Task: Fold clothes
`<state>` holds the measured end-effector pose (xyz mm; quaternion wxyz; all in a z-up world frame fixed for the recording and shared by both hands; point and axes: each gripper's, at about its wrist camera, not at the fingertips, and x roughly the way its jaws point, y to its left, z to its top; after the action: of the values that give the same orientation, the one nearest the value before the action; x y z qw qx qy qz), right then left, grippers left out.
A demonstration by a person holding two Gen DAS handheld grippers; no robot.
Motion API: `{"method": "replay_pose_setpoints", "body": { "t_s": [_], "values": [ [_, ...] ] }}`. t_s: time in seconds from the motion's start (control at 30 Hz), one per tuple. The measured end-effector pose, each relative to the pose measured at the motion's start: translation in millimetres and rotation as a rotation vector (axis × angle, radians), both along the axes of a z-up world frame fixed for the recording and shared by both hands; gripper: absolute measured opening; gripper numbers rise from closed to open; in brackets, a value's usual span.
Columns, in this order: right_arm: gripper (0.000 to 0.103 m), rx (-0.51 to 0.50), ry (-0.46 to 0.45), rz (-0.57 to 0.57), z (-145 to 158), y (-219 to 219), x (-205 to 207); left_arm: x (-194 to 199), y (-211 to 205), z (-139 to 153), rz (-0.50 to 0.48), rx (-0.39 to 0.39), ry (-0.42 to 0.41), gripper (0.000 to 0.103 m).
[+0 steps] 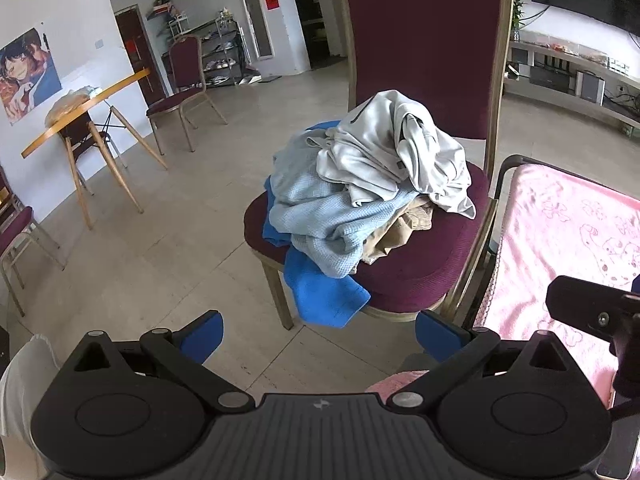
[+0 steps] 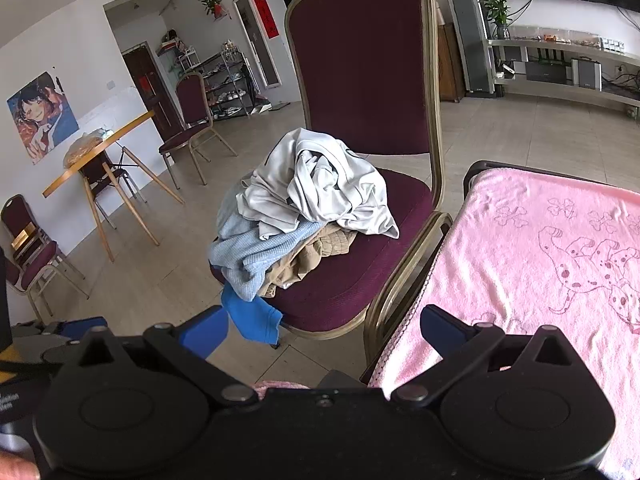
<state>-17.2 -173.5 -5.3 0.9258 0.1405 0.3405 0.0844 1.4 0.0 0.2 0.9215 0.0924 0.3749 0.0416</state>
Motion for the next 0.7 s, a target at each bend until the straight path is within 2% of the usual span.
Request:
{"method": "replay_pose_setpoints", "body": {
  "t_s": [0.7],
  "values": [
    [0.103, 0.015, 0.008, 0.003, 0.0, -0.7, -0.1, -0.3, 2.7, 0.1, 0.016, -0.015, 0.003, 0.102]
  ]
}}
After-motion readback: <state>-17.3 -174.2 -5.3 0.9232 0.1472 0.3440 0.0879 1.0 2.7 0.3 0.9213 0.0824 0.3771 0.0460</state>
